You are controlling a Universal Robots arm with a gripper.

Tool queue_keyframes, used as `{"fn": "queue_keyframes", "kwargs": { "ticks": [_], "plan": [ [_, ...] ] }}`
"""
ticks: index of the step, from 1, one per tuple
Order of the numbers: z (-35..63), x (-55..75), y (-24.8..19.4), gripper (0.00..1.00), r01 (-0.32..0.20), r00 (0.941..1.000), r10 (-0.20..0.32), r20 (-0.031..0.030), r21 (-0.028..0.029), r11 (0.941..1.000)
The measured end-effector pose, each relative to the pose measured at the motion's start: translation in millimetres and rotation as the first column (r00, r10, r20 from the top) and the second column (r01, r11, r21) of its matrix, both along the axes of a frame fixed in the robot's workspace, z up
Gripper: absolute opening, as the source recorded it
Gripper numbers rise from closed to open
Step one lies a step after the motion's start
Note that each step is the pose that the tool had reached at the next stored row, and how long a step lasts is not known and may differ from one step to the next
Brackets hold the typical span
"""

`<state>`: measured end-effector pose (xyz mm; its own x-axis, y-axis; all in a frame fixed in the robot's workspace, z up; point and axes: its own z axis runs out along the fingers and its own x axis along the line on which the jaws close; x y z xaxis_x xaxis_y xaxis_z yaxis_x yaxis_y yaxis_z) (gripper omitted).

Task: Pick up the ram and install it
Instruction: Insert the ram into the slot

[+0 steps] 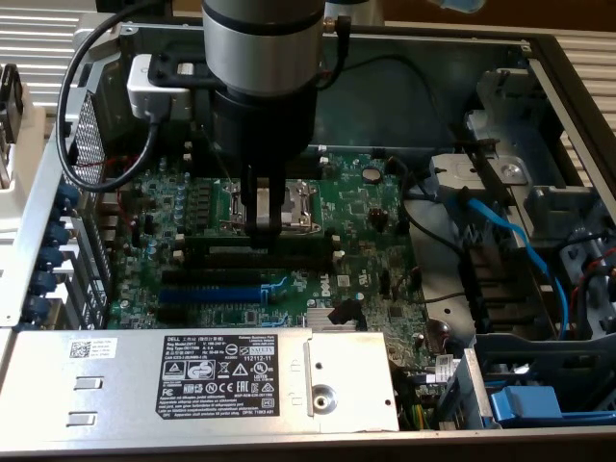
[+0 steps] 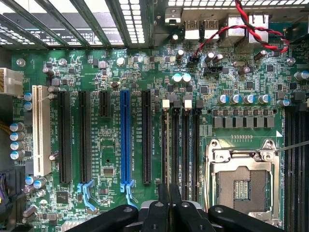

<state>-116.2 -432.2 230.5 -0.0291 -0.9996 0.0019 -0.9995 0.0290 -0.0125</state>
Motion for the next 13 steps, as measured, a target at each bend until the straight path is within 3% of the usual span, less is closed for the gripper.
{"fn": "queue_keyframes", "kwargs": {
  "ticks": [9,13],
  "plan": [
    [0.0,0.0,0.0,0.12,0.0,1.0,0.0,0.0,0.0,1.0],
    [-0.1,0.0,0.0,0.2,0.0,1.0,0.0,0.0001,0.0002,1.0]
  ]
}}
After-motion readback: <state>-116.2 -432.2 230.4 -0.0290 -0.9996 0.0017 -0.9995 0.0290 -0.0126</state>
